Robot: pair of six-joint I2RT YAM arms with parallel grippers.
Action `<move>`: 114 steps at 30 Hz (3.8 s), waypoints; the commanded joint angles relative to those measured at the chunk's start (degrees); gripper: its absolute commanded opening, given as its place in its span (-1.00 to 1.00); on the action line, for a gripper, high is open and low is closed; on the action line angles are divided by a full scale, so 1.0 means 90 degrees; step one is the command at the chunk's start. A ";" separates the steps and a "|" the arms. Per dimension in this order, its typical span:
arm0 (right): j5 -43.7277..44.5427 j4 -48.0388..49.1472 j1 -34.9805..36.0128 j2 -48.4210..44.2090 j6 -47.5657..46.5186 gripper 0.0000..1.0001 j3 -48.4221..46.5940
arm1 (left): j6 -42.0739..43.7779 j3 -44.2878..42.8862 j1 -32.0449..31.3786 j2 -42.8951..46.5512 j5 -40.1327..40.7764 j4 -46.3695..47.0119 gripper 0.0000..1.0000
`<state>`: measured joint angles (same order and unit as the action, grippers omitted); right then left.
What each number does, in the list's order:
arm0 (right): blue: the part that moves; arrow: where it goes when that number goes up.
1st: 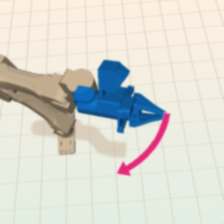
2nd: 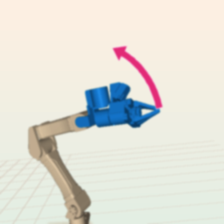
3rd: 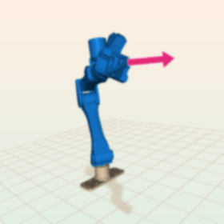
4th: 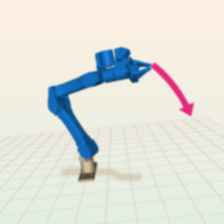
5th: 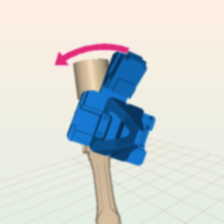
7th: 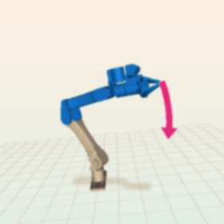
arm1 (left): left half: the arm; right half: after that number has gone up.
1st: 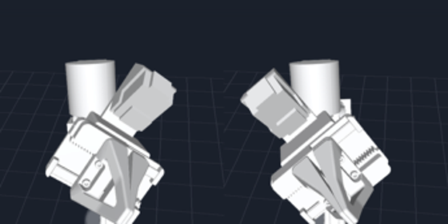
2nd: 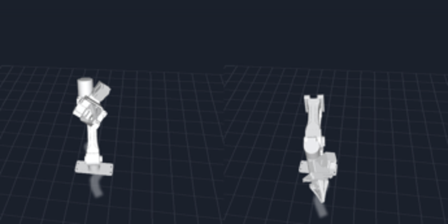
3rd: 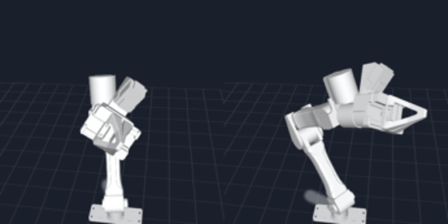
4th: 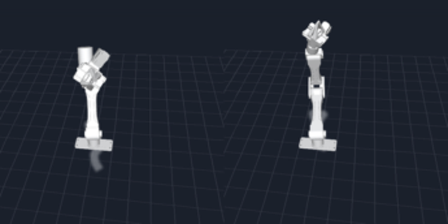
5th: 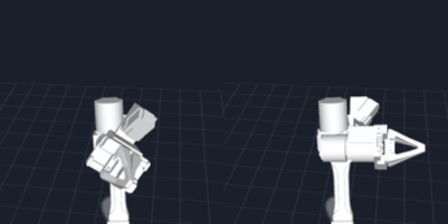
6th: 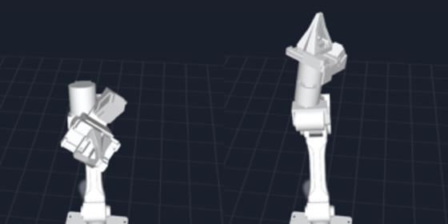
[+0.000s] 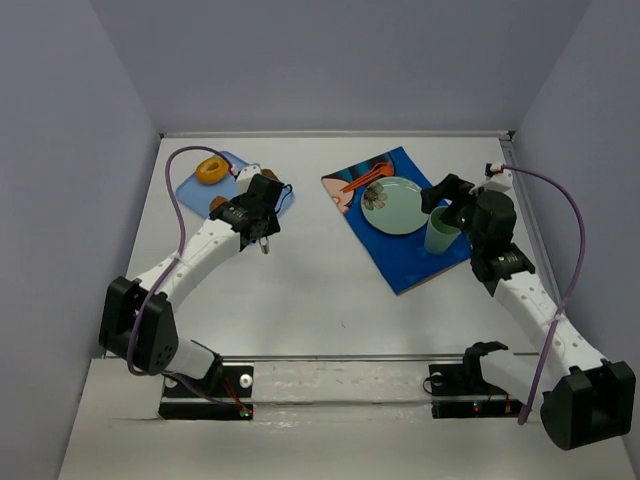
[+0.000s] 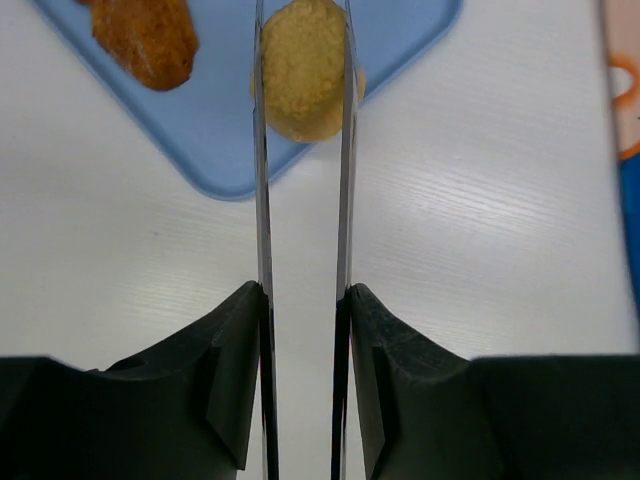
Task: Place the bread
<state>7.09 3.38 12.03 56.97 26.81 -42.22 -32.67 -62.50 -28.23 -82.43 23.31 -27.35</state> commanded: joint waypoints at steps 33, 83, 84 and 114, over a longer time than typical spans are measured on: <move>0.0306 0.0152 0.0001 -0.0607 -0.0108 1.00 0.0062 | 0.1920 -0.5643 -0.2264 -0.4269 -0.1867 0.0285 0.18; 0.0032 0.0152 0.0001 -0.0129 -0.0010 1.00 -0.0114 | -0.0473 0.0343 0.1271 0.0567 0.0634 0.0509 0.27; 0.0052 0.0152 0.0001 -0.0139 -0.0010 0.99 -0.0114 | -0.0443 0.0295 0.1281 0.0508 0.0584 0.0549 0.26; 0.0228 0.0152 0.0001 -0.0109 0.0010 0.99 -0.0124 | -0.0052 -0.0224 0.1331 -0.0413 -0.0295 0.0774 -0.51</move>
<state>8.08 3.01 12.03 56.31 26.83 -42.15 -33.50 -62.41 -15.66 -91.33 22.20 -21.08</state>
